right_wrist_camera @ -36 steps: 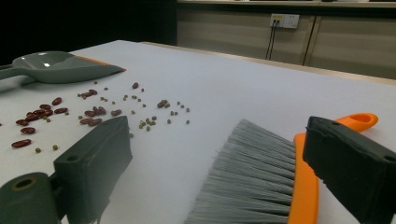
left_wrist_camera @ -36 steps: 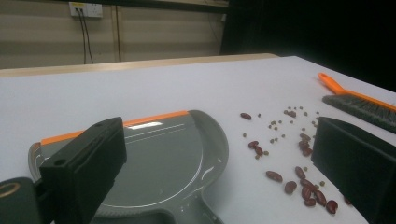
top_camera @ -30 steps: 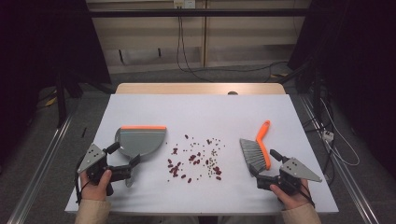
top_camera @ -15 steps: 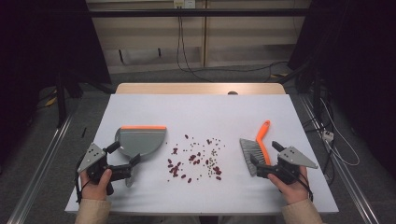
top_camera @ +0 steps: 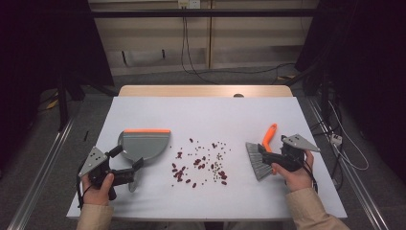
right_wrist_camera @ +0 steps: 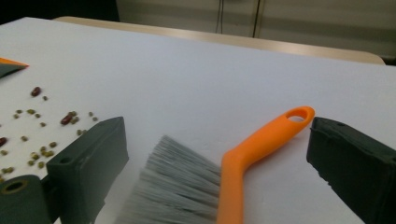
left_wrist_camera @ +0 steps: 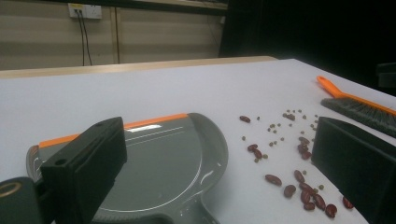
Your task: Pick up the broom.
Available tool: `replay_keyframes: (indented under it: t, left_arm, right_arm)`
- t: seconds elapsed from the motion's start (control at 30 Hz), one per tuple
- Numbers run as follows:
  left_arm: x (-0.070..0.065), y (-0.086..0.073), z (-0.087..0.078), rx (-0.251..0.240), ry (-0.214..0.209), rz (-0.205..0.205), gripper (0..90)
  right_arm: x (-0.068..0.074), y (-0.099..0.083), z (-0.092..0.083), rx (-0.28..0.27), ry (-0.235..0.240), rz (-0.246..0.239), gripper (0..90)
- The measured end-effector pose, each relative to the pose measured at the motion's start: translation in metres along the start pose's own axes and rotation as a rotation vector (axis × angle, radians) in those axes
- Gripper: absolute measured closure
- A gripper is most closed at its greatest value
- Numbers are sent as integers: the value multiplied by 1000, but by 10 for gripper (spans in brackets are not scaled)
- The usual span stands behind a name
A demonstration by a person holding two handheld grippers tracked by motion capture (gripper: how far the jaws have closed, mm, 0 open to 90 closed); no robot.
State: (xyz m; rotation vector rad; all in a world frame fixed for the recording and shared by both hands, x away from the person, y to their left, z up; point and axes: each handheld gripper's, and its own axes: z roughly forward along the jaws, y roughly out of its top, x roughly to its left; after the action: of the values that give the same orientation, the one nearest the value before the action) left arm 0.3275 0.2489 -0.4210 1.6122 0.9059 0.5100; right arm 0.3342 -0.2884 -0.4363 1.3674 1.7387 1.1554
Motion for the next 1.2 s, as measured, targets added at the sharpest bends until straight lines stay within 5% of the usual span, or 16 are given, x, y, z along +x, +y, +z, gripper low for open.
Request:
replay_keyframes:
  t: [0.3,0.47,0.63,0.9,1.13,1.2]
  left_arm:
    - [1,0,0,3,-3,-1,32]
    - [1,0,0,-2,-3,-7,33]
    - [1,0,0,5,-4,0,33]
    - [1,0,1,10,-10,4,32]
    - [0,-1,2,8,-14,-4,32]
    - [-1,-1,3,11,-14,-5,33]
  right_arm:
    - [-11,5,28,122,-42,38,290]
    - [-13,9,38,158,-109,33,359]
    - [-17,9,47,270,-94,121,406]
    - [-21,4,60,338,-100,199,472]
    - [-14,9,67,370,-85,164,592]
    - [-5,11,71,405,-104,85,606]
